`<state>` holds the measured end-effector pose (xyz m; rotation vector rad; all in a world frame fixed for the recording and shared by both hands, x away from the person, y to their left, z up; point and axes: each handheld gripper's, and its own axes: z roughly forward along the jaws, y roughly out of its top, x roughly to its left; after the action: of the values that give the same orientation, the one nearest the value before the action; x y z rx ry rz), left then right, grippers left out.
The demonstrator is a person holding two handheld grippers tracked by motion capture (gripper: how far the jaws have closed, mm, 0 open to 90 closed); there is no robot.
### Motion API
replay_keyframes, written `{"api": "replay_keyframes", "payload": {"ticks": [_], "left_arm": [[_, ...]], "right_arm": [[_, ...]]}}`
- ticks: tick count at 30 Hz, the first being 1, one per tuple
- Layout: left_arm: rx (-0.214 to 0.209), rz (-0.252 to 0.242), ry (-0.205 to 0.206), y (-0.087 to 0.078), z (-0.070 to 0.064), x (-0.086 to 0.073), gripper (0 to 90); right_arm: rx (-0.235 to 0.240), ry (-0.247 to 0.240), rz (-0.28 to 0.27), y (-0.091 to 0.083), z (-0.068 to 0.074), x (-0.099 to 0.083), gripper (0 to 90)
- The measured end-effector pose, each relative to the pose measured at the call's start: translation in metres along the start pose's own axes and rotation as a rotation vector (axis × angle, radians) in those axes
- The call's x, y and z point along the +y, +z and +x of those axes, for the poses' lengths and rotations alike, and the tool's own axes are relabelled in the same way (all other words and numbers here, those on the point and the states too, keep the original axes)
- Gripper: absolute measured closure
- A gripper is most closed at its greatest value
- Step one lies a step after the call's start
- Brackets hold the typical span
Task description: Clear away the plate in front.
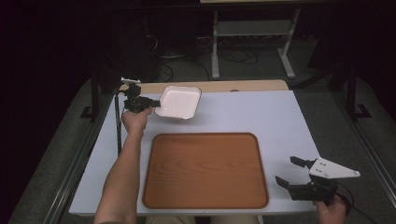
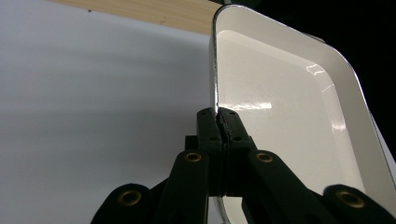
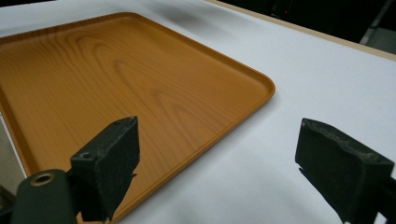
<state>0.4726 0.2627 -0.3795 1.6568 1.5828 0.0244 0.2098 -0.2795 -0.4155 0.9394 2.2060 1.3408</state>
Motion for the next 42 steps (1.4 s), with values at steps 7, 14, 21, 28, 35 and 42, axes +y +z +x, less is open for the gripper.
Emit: {"api": "replay_keyframes", "payload": {"ticks": [7, 14, 21, 28, 35, 42], "left_arm": [[-0.004, -0.002, 0.026, -0.012, -0.002, 0.000, 88.8], [-0.016, -0.024, 0.063, -0.026, -0.009, -0.003, 88.8], [-0.020, -0.024, 0.095, -0.027, -0.016, -0.013, 88.8], [-0.040, -0.010, 0.114, -0.030, -0.021, -0.022, 88.8], [-0.057, -0.001, 0.143, -0.033, -0.025, -0.029, 88.8], [-0.071, 0.006, 0.150, -0.039, -0.024, -0.037, 88.8]], "right_arm": [[-0.002, 0.001, -0.001, 0.000, 0.000, 0.000, 13.0], [0.001, -0.003, 0.002, 0.000, 0.001, 0.000, 13.0], [0.001, 0.000, 0.000, -0.001, 0.001, 0.000, 13.0], [0.003, -0.004, 0.002, 0.000, 0.001, 0.000, 13.0], [0.004, -0.004, 0.003, 0.000, 0.001, 0.000, 13.0], [0.004, -0.005, 0.002, 0.000, 0.001, 0.000, 13.0]]}}
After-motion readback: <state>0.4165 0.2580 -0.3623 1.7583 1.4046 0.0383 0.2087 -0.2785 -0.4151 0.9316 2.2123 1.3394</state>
